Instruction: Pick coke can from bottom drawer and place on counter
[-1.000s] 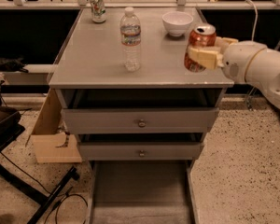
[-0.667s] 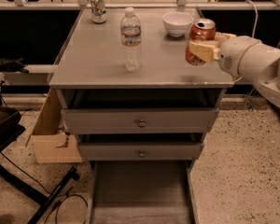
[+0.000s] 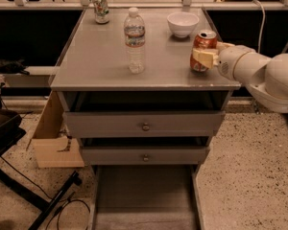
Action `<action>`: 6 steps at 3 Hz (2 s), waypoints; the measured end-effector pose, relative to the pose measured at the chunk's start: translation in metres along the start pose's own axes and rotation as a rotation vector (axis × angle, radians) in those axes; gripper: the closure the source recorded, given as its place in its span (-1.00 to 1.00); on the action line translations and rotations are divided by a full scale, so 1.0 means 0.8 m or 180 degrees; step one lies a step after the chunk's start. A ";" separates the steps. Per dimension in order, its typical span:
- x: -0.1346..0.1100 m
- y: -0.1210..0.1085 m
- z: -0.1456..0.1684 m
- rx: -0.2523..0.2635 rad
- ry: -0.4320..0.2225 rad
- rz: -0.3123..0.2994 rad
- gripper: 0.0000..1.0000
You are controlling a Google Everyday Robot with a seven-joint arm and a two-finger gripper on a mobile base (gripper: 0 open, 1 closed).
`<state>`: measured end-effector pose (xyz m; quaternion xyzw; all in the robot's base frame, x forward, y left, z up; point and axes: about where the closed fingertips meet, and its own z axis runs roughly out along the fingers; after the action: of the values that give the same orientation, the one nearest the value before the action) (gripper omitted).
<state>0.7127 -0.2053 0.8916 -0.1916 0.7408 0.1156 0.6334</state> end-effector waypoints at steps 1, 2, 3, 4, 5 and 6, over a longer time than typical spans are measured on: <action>0.007 -0.001 0.004 -0.0005 0.0014 0.0019 0.67; 0.007 -0.001 0.004 -0.0005 0.0014 0.0019 0.20; 0.007 -0.001 0.004 -0.0005 0.0014 0.0019 -0.26; 0.007 -0.001 0.004 -0.0006 0.0014 0.0019 -0.73; 0.007 -0.001 0.004 -0.0006 0.0014 0.0019 -1.00; 0.002 -0.002 0.000 -0.0010 -0.0011 0.0010 -1.00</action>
Offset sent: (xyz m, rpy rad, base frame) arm 0.0029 -0.0003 -0.0061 0.0038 0.0067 0.0002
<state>0.7132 -0.2069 0.8905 -0.1912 0.7398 0.1180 0.6342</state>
